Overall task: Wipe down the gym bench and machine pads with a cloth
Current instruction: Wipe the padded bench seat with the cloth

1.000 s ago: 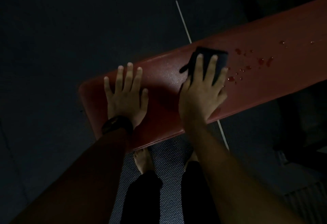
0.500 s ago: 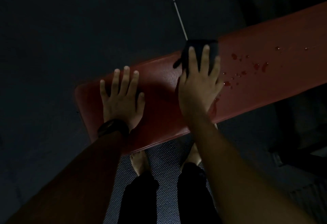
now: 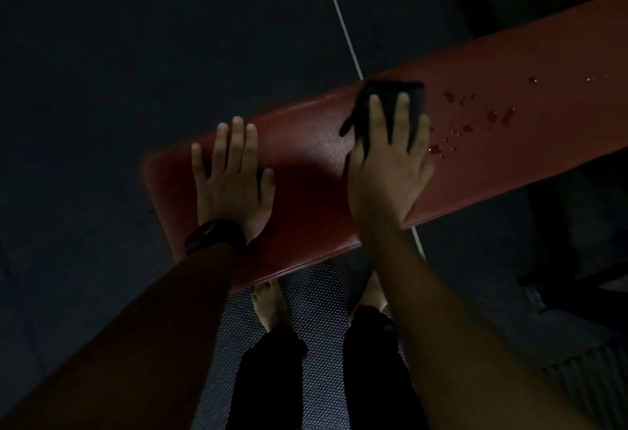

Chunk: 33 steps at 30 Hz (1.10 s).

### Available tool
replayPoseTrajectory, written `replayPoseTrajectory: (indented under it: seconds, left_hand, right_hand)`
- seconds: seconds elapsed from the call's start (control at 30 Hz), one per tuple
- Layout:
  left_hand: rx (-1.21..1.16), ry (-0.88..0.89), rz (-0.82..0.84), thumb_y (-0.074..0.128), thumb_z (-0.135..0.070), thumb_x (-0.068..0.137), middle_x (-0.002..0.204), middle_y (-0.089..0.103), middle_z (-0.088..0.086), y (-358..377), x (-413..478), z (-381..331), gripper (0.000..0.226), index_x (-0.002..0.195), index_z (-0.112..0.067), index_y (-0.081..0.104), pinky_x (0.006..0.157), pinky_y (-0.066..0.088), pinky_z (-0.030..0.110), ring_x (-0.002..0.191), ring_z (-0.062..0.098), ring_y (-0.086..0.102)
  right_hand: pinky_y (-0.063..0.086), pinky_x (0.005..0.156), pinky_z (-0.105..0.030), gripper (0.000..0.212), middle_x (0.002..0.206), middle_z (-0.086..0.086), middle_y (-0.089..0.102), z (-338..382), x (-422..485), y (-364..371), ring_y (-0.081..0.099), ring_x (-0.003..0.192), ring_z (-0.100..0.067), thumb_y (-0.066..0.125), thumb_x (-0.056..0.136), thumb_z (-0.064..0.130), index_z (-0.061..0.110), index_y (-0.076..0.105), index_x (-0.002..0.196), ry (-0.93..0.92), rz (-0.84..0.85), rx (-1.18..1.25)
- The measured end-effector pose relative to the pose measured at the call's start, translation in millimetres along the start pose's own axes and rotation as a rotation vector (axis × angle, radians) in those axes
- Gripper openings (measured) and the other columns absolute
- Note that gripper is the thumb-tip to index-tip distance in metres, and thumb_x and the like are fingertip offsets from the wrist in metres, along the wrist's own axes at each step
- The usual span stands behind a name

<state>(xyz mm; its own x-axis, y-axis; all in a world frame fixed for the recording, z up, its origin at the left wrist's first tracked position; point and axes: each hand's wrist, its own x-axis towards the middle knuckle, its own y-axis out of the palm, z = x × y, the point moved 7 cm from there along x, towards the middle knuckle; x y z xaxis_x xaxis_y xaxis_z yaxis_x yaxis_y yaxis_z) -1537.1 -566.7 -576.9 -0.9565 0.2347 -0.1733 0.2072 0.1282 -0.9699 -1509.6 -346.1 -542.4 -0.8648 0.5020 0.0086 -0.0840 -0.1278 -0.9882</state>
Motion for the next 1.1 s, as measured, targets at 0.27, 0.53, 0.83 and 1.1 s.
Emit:
replayPoseTrajectory:
  seconds: [0.27, 0.53, 0.83, 1.1]
  left_hand:
    - [0.007, 0.028, 0.017, 0.015, -0.042, 0.105, 0.170, 0.010, 0.009, -1, -1, -5, 0.064, 0.161, -0.012, 0.016, 0.124, -0.002, 0.055, 0.157, 0.026, 0.002]
    - [-0.039, -0.051, 0.042, 0.034, -0.041, 0.106, 0.170, 0.008, 0.011, -4, 5, -21, 0.066, 0.161, -0.010, 0.016, 0.122, -0.005, 0.060, 0.157, 0.028, -0.001]
    - [-0.052, -0.053, 0.052, 0.025, -0.033, 0.108, 0.170, 0.008, 0.008, -1, 32, -49, 0.058, 0.162, -0.014, 0.014, 0.122, -0.003, 0.060, 0.157, 0.025, 0.001]
    - [-0.023, 0.022, 0.025, 0.027, -0.035, 0.106, 0.169, 0.014, 0.015, 0, 35, -60, 0.062, 0.161, -0.007, 0.017, 0.125, 0.002, 0.053, 0.157, 0.029, 0.007]
  right_hand:
    - [0.046, 0.095, -0.056, 0.051, 0.158, 0.000, 0.043, 56, -93, 14, 0.043, 0.141, -0.038, 0.054, 0.098, 0.046, 0.036, 0.049, 0.148, -0.476, -0.024, 0.060]
    - [0.047, 0.095, -0.058, 0.060, 0.165, 0.000, 0.031, -41, -34, -1, 0.034, 0.147, -0.038, 0.049, 0.097, 0.043, 0.036, 0.034, 0.155, 0.067, -0.051, -0.019]
    - [0.047, 0.092, -0.056, 0.060, 0.162, -0.002, 0.036, 32, -74, 13, 0.038, 0.142, -0.039, 0.058, 0.095, 0.045, 0.037, 0.041, 0.152, -0.474, -0.007, 0.031]
    - [0.049, 0.093, -0.057, 0.062, 0.162, -0.003, 0.037, -59, -40, -5, 0.040, 0.142, -0.039, 0.063, 0.096, 0.036, 0.037, 0.039, 0.153, 0.205, -0.122, -0.089]
